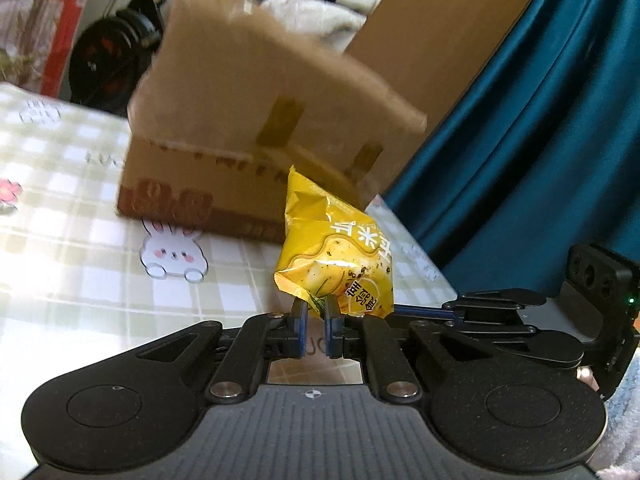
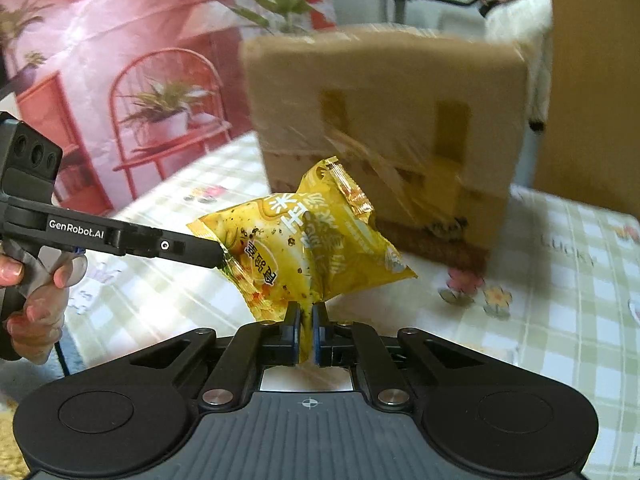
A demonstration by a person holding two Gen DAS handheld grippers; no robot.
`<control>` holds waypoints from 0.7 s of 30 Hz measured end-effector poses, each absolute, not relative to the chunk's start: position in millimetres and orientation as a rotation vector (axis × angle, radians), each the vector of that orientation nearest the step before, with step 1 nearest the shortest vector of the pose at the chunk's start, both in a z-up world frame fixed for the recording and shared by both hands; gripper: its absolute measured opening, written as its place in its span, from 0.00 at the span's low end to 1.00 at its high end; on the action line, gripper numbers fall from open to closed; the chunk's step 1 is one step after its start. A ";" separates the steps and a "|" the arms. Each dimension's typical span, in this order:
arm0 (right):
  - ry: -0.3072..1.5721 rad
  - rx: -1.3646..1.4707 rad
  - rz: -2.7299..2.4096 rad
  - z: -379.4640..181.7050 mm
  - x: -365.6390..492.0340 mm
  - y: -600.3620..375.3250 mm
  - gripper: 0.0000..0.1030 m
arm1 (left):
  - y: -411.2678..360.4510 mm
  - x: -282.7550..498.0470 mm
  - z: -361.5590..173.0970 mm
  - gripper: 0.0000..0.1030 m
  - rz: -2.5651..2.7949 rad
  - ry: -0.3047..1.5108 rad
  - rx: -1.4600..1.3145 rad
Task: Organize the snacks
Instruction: 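Lift the yellow bread packet over the box and open both tools to drop it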
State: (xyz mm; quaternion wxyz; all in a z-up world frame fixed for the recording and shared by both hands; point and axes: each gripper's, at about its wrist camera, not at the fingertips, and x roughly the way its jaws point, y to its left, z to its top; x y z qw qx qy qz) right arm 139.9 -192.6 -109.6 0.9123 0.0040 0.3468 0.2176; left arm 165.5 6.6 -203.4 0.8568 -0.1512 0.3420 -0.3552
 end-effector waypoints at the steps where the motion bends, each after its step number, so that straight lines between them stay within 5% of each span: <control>1: 0.700 -0.001 0.454 -102.7 137.4 -188.7 0.05 | 10.2 160.8 -197.6 0.09 -0.741 0.702 -0.319; 12: 0.499 -0.115 0.457 -15.4 132.7 -170.5 0.05 | 24.8 139.9 -118.8 0.09 -0.728 0.474 -0.295; 21: 0.421 -0.175 0.429 35.1 204.3 -182.3 0.05 | 0.5 211.5 -70.4 0.09 -0.717 0.419 -0.264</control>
